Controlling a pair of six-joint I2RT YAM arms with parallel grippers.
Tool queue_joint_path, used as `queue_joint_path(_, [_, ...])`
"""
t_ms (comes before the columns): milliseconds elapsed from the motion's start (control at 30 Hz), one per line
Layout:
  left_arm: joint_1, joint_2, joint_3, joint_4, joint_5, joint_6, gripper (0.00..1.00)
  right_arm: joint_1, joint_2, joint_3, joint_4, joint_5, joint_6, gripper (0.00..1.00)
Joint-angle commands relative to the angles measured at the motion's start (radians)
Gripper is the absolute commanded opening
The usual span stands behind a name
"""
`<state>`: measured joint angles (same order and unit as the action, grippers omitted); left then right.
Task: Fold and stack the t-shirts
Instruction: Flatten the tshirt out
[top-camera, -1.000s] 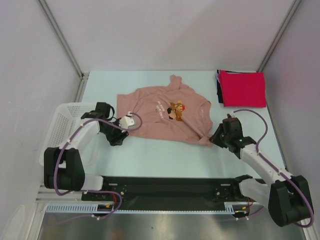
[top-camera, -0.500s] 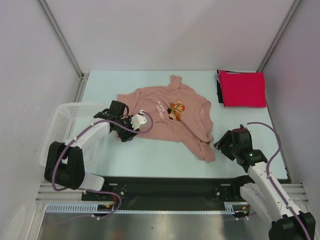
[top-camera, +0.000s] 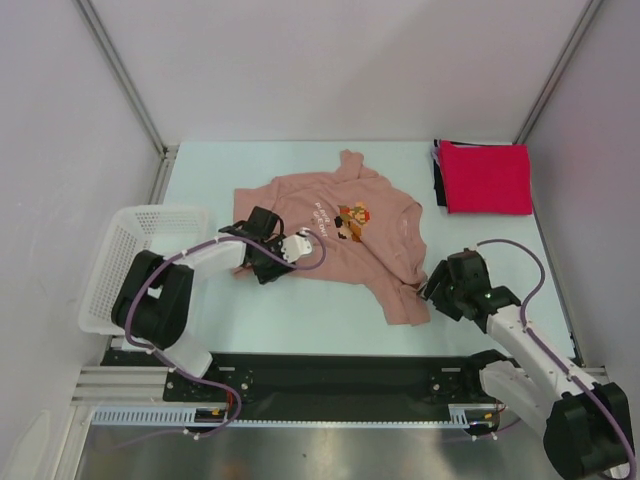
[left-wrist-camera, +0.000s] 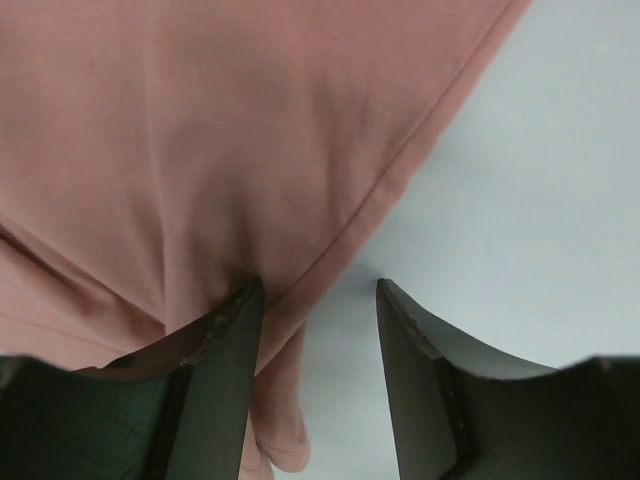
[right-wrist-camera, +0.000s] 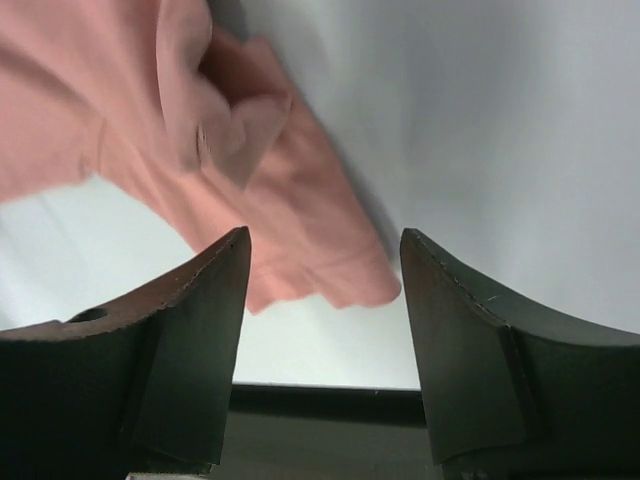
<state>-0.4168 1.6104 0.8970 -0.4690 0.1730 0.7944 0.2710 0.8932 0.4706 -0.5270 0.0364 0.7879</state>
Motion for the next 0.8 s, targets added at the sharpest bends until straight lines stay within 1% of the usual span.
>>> queue_joint_path(0, [-0.01, 0.014, 0.002, 0.061, -0.036, 0.002, 0.54, 0.078, -0.036, -0.017, -0.03, 0.026, 0.054, 0.66])
queue_joint_path(33, [-0.011, 0.019, 0.0, 0.067, -0.038, 0.0, 0.49, 0.129, -0.036, -0.007, -0.066, 0.069, 0.065, 0.66])
queue_joint_path(100, [-0.011, 0.039, -0.003, 0.078, -0.035, -0.004, 0.4, 0.19, -0.034, 0.022, -0.1, 0.13, 0.076, 0.67])
queue_joint_path(133, [-0.011, 0.045, -0.004, 0.081, -0.033, -0.006, 0.32, 0.221, -0.028, 0.028, -0.125, 0.195, 0.079, 0.68])
queue_joint_path(167, [-0.013, 0.054, -0.006, 0.089, -0.032, -0.009, 0.27, 0.276, -0.017, 0.036, -0.131, 0.223, 0.08, 0.68])
queue_joint_path(200, [-0.011, 0.06, -0.007, 0.09, -0.029, -0.012, 0.17, 0.296, -0.001, 0.052, -0.139, 0.246, 0.082, 0.67])
queue_joint_path(267, [-0.013, 0.068, -0.004, 0.092, -0.027, -0.017, 0.07, 0.327, 0.033, 0.071, -0.139, 0.305, 0.068, 0.65])
queue_joint_path(300, [-0.013, 0.072, -0.003, 0.092, -0.023, -0.024, 0.0, 0.332, 0.08, 0.091, -0.131, 0.319, 0.06, 0.63])
queue_joint_path(367, [-0.011, 0.071, 0.0, 0.087, -0.018, -0.029, 0.0, 0.338, 0.131, 0.12, -0.082, 0.335, 0.019, 0.57])
queue_joint_path(400, [-0.011, 0.059, 0.002, 0.067, -0.009, -0.034, 0.0, 0.35, 0.153, 0.132, -0.064, 0.332, 0.002, 0.56])
queue_joint_path(467, [-0.008, 0.031, 0.002, 0.044, 0.017, -0.047, 0.01, 0.378, 0.213, 0.16, -0.005, 0.332, -0.033, 0.55])
queue_joint_path(533, [-0.01, -0.032, -0.009, 0.004, 0.046, -0.053, 0.0, 0.41, 0.265, 0.171, 0.031, 0.327, -0.076, 0.54])
queue_joint_path(667, [-0.01, -0.157, -0.075, -0.06, 0.105, -0.057, 0.0, 0.416, 0.358, 0.169, 0.082, 0.309, -0.121, 0.54])
queue_joint_path(733, [-0.01, -0.207, -0.089, -0.101, 0.138, -0.05, 0.0, 0.412, 0.394, 0.174, 0.088, 0.332, -0.13, 0.54])
queue_joint_path(767, [-0.011, -0.22, -0.104, -0.134, 0.163, -0.046, 0.0, 0.401, 0.429, 0.181, 0.07, 0.361, -0.121, 0.52])
